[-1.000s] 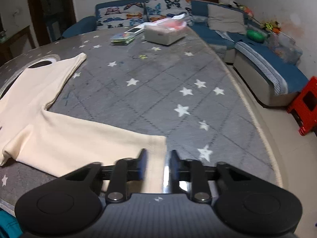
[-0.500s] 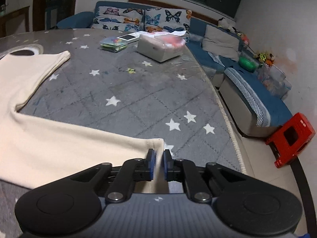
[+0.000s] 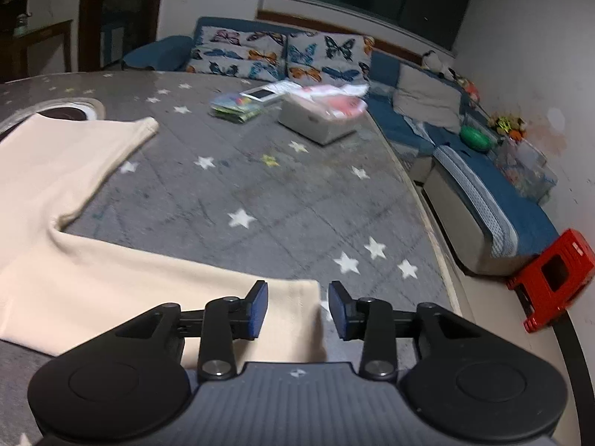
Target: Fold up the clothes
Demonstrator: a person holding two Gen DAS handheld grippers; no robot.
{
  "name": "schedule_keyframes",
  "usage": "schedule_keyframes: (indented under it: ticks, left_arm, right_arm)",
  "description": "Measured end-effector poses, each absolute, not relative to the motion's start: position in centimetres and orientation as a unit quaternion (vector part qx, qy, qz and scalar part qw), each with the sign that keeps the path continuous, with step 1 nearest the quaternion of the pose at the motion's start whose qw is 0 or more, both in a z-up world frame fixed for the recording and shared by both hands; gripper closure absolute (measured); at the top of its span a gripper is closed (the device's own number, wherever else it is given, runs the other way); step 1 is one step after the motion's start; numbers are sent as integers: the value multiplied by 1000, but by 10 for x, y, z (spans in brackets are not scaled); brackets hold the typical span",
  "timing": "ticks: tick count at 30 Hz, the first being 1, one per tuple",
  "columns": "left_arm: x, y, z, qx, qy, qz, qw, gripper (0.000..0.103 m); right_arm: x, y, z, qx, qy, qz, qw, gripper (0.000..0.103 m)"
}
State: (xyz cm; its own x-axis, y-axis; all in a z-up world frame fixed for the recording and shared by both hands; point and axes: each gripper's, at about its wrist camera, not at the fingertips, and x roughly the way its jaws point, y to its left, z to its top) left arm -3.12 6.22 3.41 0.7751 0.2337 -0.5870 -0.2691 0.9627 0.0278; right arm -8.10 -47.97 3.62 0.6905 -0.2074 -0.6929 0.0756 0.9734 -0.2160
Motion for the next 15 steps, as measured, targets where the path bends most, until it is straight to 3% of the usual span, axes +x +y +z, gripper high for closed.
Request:
schedule_keyframes:
  ticks: [10, 12, 14, 15]
  left_arm:
    - [2, 126, 23, -121, 319, 177, 923, 50]
    - [3, 129, 23, -131, 314, 167, 925, 55]
    - [3, 131, 23, -141, 309, 158, 927, 70]
    - [4, 132, 23, -147, 307, 153, 928, 73]
  right_arm:
    - [-76, -458, 29, -89, 393, -52, 914, 64]
    - [-74, -457, 27, -88, 396, -52, 912, 64]
    - [-74, -456, 25, -88, 398, -52, 912, 63]
    - [-74, -455, 24, -87, 399, -52, 911, 63]
